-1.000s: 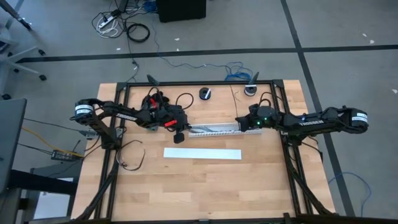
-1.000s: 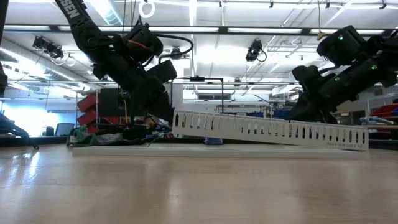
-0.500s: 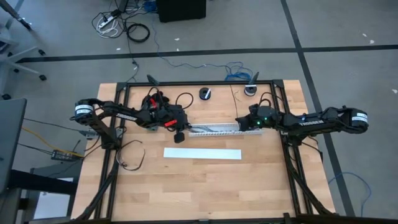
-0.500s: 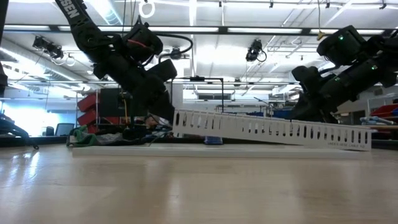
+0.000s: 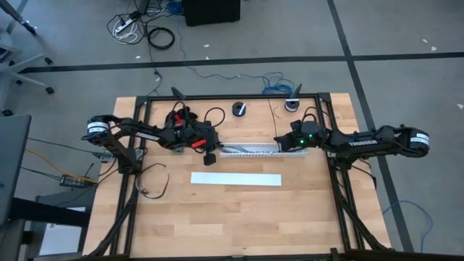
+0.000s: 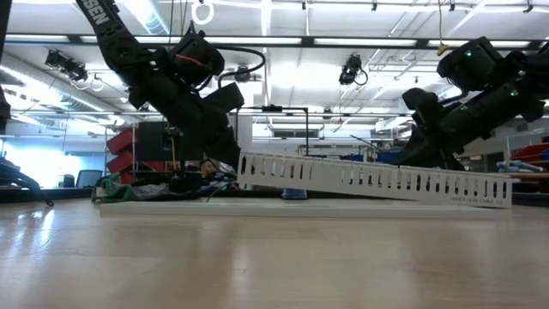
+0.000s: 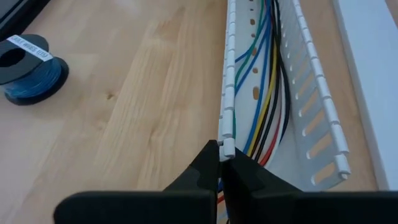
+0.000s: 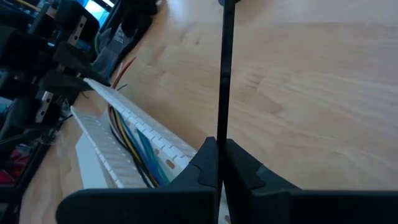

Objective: Ziptie cables
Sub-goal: Put the ziptied cables into the white cable duct

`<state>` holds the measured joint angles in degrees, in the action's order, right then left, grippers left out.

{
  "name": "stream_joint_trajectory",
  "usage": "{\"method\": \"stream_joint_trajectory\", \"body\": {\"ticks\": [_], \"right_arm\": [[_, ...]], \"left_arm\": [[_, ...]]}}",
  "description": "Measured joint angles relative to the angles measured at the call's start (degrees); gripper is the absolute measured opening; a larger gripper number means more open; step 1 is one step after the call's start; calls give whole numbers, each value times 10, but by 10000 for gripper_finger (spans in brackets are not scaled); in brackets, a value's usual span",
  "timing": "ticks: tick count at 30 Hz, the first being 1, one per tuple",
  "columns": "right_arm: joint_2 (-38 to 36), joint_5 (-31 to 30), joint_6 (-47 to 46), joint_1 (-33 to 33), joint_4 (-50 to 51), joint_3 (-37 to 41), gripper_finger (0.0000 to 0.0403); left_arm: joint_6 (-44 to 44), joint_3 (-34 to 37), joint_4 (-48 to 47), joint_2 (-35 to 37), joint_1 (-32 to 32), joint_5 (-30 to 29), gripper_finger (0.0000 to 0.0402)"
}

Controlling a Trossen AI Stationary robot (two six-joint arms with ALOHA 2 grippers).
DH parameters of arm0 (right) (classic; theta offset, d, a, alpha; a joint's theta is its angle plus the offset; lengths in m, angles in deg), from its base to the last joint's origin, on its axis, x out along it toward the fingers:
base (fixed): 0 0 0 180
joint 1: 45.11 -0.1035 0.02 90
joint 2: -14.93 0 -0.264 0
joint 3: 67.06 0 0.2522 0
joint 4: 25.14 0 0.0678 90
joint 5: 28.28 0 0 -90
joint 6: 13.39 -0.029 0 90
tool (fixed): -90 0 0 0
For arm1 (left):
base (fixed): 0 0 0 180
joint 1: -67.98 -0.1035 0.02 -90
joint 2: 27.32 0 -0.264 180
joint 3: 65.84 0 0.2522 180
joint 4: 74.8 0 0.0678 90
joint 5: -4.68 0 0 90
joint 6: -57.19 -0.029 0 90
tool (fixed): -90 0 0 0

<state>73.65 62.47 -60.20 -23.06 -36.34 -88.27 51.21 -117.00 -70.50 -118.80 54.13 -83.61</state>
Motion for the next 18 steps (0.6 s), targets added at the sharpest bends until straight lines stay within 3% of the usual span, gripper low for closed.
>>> {"method": "stream_joint_trajectory", "body": {"ticks": [18], "right_arm": [[0, 80, 20, 63, -7, 0, 0]], "left_arm": [[8, 43, 79, 0, 0, -15, 0]]}}
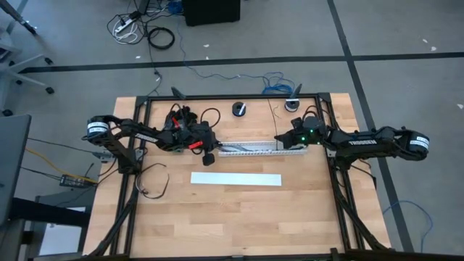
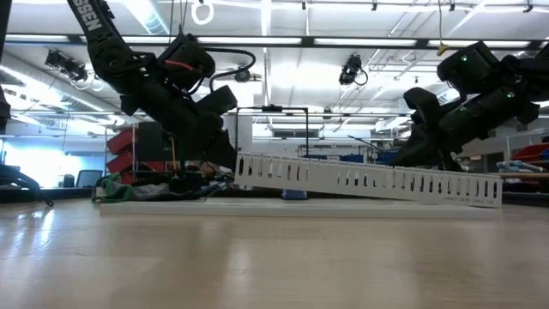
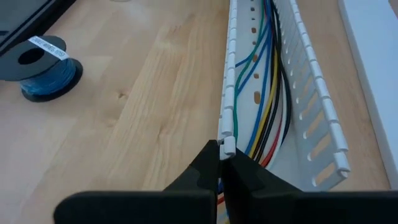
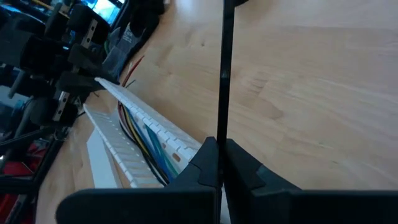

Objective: Ziptie cables
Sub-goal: Put the ziptied cables into the white cable duct

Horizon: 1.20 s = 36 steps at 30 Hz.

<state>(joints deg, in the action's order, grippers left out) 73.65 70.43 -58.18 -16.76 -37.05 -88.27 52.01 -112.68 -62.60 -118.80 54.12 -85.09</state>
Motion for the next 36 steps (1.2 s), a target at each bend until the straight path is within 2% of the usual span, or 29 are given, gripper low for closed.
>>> {"method": "stream_joint_trajectory", "body": {"ticks": [5, 16, 22, 36], "right_arm": [[0, 5, 1, 7, -3, 0, 0], [3, 48, 2, 27, 10, 0, 0], [2, 53, -3, 36, 59, -2, 0], [24, 67, -8, 36, 84, -2, 0]], "left_arm": [[-4, 0, 1, -3, 0, -7, 0], [-2, 0, 60, -63, 0, -8, 0], [-4, -1, 65, -64, 0, -8, 0], [1, -1, 78, -82, 0, -9, 0]]}}
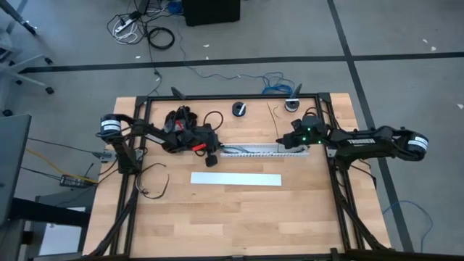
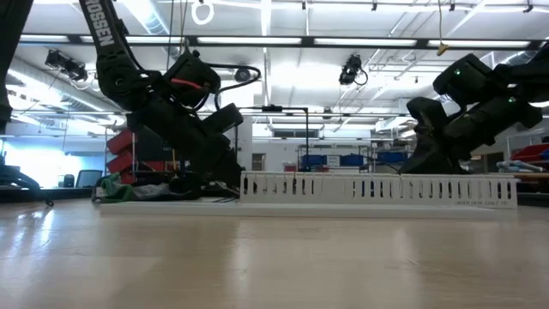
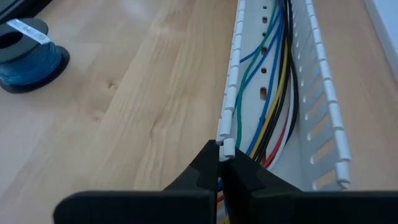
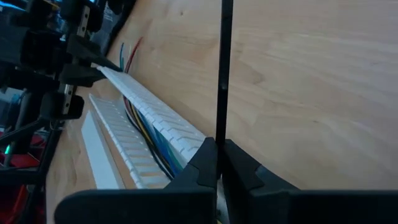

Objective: Ziptie cables
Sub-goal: Put the ziptied cables into the white cable duct

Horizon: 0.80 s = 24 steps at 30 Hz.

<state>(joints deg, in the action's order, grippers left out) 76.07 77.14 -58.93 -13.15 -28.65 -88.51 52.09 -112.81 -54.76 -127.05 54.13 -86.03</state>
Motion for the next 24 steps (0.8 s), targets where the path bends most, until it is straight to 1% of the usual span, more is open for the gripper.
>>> {"method": "stream_joint_trajectory", "body": {"ticks": [5, 15, 24], "right_arm": [[26, 1, 2, 0, -19, -1, 0], [26, -8, 17, 0, -18, 0, 0], [25, -8, 17, 0, -31, 2, 0]], "left_arm": [[9, 0, 10, -15, 0, -5, 0], [1, 2, 34, -17, -1, -8, 0], [-20, 2, 39, -16, 0, -26, 0]]}}
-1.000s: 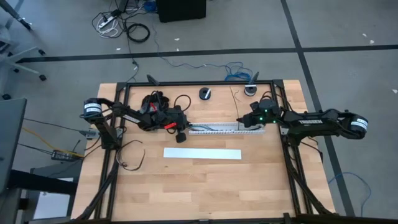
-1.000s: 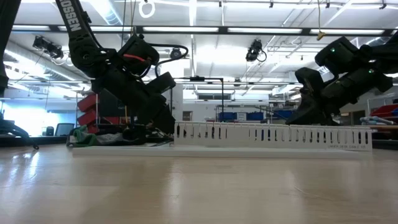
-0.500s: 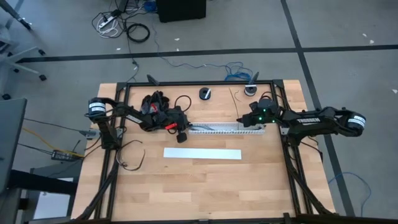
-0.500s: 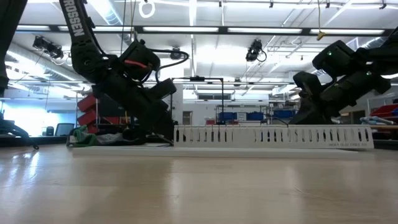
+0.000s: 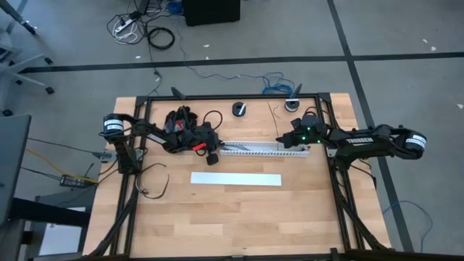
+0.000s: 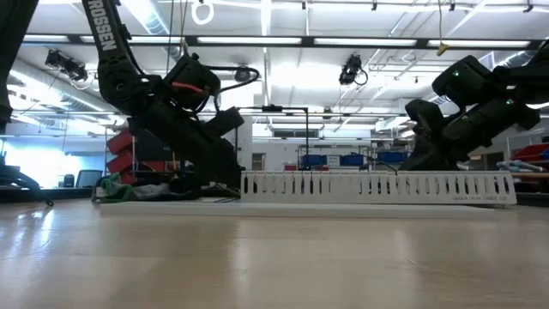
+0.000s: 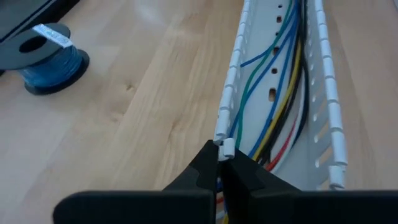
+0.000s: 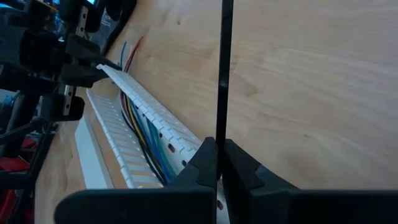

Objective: Ziptie cables
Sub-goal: Put the ziptied cables into the white cable duct

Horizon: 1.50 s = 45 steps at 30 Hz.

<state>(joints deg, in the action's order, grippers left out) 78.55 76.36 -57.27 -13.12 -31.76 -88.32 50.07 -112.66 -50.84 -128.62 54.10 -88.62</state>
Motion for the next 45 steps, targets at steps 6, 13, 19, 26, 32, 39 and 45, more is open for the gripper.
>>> {"method": "stream_joint_trajectory", "body": {"ticks": [6, 13, 19, 26, 32, 39, 45], "right_arm": [[-12, 23, -31, 9, 3, 1, 0], [-33, 30, -49, 22, 3, 1, 0], [-33, 40, -69, 42, 3, 1, 0], [-33, 74, -96, 64, 16, 0, 0], [-34, 94, -118, 69, 43, -1, 0], [-34, 96, -128, 69, 62, -2, 0], [-34, 97, -128, 69, 83, -2, 0]], "left_arm": [[-40, 0, 3, 1, 1, -20, 0], [-63, -2, 5, 1, 2, -25, 0], [-81, -3, 6, 2, 2, -34, 0], [-92, -3, 8, 2, 2, -40, 0], [-105, -3, 13, 2, 2, -43, 0], [-107, -3, 24, 2, 2, -42, 0], [-107, -1, 33, 2, 12, -40, 0]]}}
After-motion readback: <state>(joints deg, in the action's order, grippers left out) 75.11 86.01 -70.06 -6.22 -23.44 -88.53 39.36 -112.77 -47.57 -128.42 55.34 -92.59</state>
